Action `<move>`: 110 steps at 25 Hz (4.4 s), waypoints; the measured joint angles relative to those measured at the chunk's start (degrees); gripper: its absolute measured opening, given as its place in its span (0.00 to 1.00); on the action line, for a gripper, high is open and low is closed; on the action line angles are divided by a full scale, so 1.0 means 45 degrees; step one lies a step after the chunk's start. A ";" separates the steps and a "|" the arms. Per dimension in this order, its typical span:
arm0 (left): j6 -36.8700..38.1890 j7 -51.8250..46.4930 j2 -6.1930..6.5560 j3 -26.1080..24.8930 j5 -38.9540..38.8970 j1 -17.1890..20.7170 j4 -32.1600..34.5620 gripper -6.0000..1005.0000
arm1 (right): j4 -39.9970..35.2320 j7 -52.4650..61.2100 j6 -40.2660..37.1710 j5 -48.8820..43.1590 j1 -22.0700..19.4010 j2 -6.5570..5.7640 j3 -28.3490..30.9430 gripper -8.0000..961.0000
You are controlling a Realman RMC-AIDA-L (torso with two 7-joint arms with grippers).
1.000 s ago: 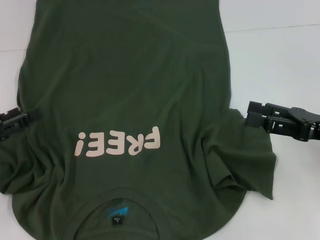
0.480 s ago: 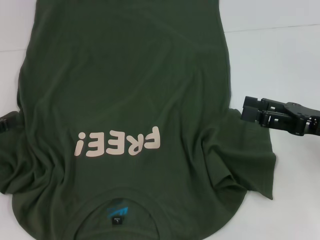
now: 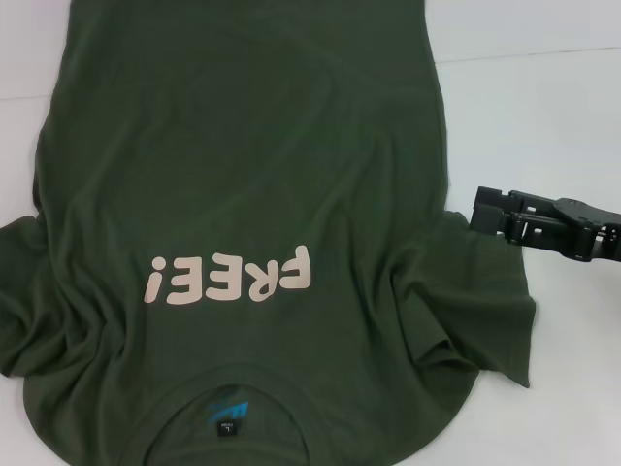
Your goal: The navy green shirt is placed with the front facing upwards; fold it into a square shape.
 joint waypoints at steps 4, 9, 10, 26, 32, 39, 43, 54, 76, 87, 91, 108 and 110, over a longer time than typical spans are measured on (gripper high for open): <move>-0.0302 -0.0172 0.0001 -0.0015 0.0472 -0.0020 0.0005 0.86 | 0.0001 0.0001 0.0002 0.0000 0.0005 -0.0005 0.0000 0.98; -0.0450 -0.0188 0.0001 -0.0129 0.0612 0.0018 0.0003 0.86 | 0.0001 0.0001 0.0001 0.0002 0.0004 -0.0005 0.0001 0.98; -0.0440 -0.0189 0.0001 -0.0148 0.0653 0.0020 -0.0007 0.86 | 0.0000 0.0001 0.0000 0.0003 0.0004 -0.0006 0.0000 0.98; -0.0346 -0.0210 -0.0031 0.0176 0.1030 -0.0177 -0.0554 0.86 | 0.0000 0.0009 -0.0001 0.0020 0.0024 -0.0048 0.0000 0.98; -0.0447 -0.0186 -0.0039 0.0112 0.1156 -0.0089 -0.0507 0.86 | 0.0001 0.0013 -0.0001 0.0020 0.0023 -0.0064 0.0000 0.98; -0.0564 -0.0190 -0.0028 0.0065 0.1305 -0.0071 -0.0474 0.86 | 0.0001 0.0019 0.0005 0.0019 0.0023 -0.0067 0.0017 0.98; -0.0490 -0.0191 -0.0024 0.0119 0.1312 -0.0075 -0.0466 0.86 | 0.0001 0.0019 0.0013 0.0018 0.0023 -0.0063 0.0033 0.98; 0.0201 -0.0191 0.0026 0.0105 0.1445 -0.0230 -0.0423 0.86 | 0.0001 0.0020 0.0021 0.0018 0.0023 -0.0041 0.0040 0.98; 0.0954 -0.0055 0.0006 0.0087 0.1011 -0.0406 -0.0356 0.86 | 0.0001 0.0020 0.0019 0.0018 0.0043 -0.0025 0.0039 0.98; 0.0187 -0.0016 -0.0076 0.0025 0.0991 -0.0201 -0.0131 0.86 | 0.0000 0.0020 0.0036 0.0018 0.0065 -0.0024 0.0039 0.98; 0.0116 -0.0016 -0.0079 0.0036 0.1022 -0.0176 -0.0139 0.86 | 0.0000 0.0020 0.0048 0.0018 0.0065 -0.0024 0.0039 0.98; 0.0027 -0.0094 -0.0127 0.0127 0.1019 -0.0164 -0.0144 0.84 | 0.0000 0.0108 0.0032 0.0101 0.0069 -0.0030 0.0038 0.98; 0.0198 -0.0014 -0.0127 0.0118 0.1001 -0.0191 -0.0133 0.84 | 0.0000 0.0116 0.0006 0.0135 0.0066 -0.0050 0.0039 0.98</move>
